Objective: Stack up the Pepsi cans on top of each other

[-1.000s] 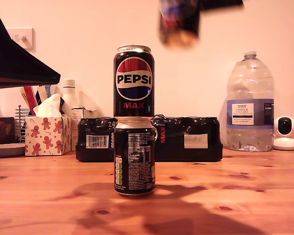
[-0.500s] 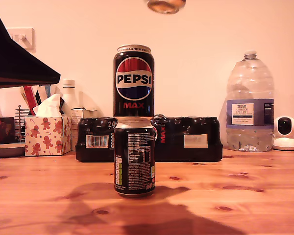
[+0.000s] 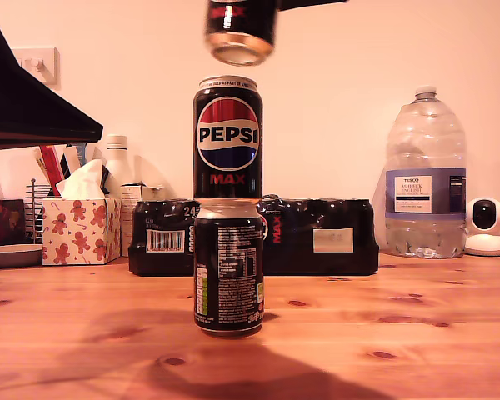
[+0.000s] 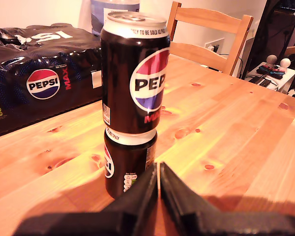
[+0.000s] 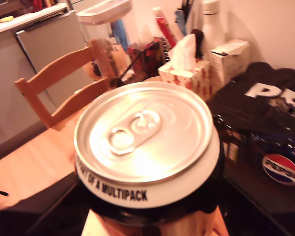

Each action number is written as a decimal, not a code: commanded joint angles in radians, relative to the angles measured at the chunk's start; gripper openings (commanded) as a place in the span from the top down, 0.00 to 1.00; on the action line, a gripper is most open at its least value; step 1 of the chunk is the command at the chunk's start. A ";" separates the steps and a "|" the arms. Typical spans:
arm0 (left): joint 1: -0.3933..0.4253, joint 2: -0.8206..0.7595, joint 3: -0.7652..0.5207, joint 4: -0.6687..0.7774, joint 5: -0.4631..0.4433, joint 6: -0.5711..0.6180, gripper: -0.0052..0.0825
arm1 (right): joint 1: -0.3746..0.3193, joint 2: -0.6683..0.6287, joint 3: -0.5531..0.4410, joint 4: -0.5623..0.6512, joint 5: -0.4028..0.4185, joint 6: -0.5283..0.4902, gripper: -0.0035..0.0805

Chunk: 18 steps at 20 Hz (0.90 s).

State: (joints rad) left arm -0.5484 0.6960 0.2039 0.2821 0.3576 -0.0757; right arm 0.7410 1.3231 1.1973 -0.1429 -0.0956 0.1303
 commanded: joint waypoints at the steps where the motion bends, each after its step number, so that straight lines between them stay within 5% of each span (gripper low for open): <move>1: -0.003 0.002 -0.018 0.006 0.001 0.005 0.94 | 0.005 0.003 0.047 0.040 -0.002 0.002 0.67; 18: -0.003 0.002 -0.018 0.003 0.001 0.006 0.94 | 0.005 0.060 0.048 -0.011 0.047 -0.026 0.67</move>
State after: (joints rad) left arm -0.5484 0.6960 0.2039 0.2764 0.3576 -0.0753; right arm 0.7414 1.3880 1.2091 -0.1761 -0.0582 0.1070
